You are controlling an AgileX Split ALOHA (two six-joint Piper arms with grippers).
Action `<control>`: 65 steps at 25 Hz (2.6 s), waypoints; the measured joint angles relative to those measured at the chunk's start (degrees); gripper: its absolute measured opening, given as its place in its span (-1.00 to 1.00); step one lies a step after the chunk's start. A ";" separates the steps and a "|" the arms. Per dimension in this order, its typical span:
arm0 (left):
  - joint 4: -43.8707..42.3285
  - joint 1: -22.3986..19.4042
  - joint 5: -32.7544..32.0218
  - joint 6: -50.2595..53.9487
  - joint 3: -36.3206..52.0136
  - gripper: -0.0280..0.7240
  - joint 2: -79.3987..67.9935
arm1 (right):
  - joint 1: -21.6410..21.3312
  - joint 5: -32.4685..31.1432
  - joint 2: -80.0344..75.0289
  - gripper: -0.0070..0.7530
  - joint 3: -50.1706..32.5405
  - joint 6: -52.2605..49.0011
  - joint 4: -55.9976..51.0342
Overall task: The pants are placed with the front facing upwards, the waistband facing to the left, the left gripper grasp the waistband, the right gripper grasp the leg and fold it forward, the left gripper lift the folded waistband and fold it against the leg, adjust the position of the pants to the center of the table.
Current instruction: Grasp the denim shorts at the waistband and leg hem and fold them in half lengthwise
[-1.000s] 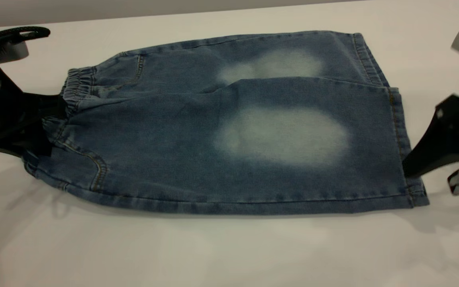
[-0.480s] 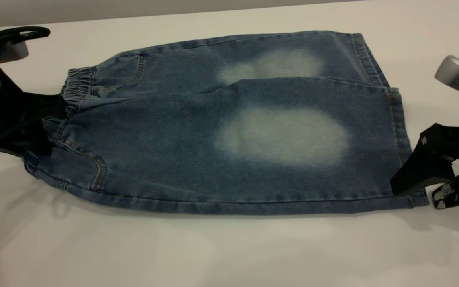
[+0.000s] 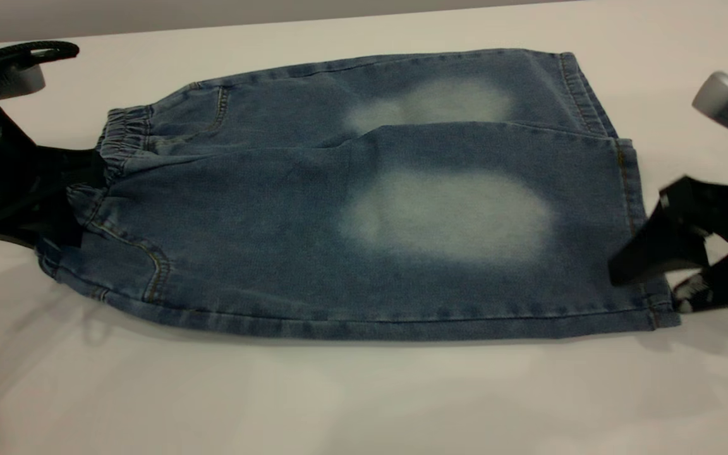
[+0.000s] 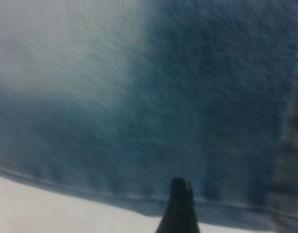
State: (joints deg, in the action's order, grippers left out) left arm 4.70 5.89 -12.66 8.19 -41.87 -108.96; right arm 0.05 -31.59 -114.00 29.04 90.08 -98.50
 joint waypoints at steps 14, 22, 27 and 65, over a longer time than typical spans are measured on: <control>0.00 0.00 0.25 0.00 0.00 -0.52 0.00 | 0.00 -6.47 0.00 0.36 0.00 -0.06 -0.57; 0.00 0.00 0.25 -0.06 0.00 -0.52 0.00 | 0.00 -1.67 0.00 0.36 0.00 -0.06 -0.57; 0.00 0.00 0.32 -0.01 0.00 -0.52 0.00 | 0.00 -2.88 0.00 0.36 0.00 -0.11 -0.57; 0.05 0.00 -5.89 -0.01 -0.06 -0.52 5.07 | 0.00 -4.09 -1.41 -0.94 0.49 -0.17 -1.42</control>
State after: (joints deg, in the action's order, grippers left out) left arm 4.75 5.89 -18.55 8.18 -41.92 -103.89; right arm 0.05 -35.68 -115.41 29.54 89.91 -99.92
